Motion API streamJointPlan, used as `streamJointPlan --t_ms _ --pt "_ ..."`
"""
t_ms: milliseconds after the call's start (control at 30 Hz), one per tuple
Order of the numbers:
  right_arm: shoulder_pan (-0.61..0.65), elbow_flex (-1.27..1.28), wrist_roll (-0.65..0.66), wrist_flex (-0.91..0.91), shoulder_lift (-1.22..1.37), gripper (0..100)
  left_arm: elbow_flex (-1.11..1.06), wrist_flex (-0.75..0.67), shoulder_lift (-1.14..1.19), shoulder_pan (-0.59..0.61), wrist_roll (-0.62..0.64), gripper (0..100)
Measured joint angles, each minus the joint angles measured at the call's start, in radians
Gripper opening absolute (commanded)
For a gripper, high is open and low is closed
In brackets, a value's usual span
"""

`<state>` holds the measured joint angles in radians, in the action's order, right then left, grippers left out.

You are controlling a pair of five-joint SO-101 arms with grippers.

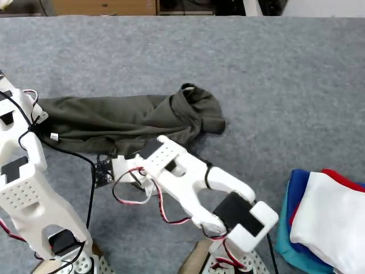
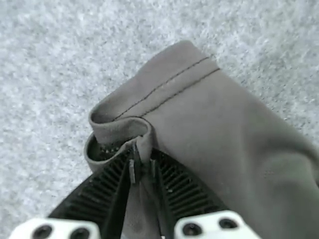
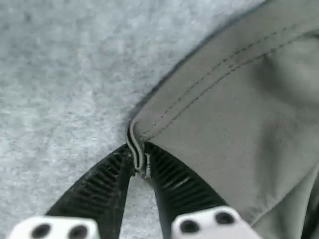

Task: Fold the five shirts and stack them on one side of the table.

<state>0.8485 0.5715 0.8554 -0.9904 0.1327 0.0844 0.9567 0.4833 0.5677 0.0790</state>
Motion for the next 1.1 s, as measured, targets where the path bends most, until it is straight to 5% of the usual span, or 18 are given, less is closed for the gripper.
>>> streamJointPlan --t_ms 333,600,1100 --pt "-0.135 -0.124 -0.063 -0.084 -0.014 0.4 0.0 0.0 0.0 0.0 0.0 2" --pt "-0.245 -0.333 -0.169 -0.262 -0.353 0.3 0.017 0.098 -0.052 -0.034 0.011 2" --pt "-0.551 -1.106 -0.31 -0.476 -0.669 0.3 0.133 0.393 -0.766 -0.227 0.037 2"
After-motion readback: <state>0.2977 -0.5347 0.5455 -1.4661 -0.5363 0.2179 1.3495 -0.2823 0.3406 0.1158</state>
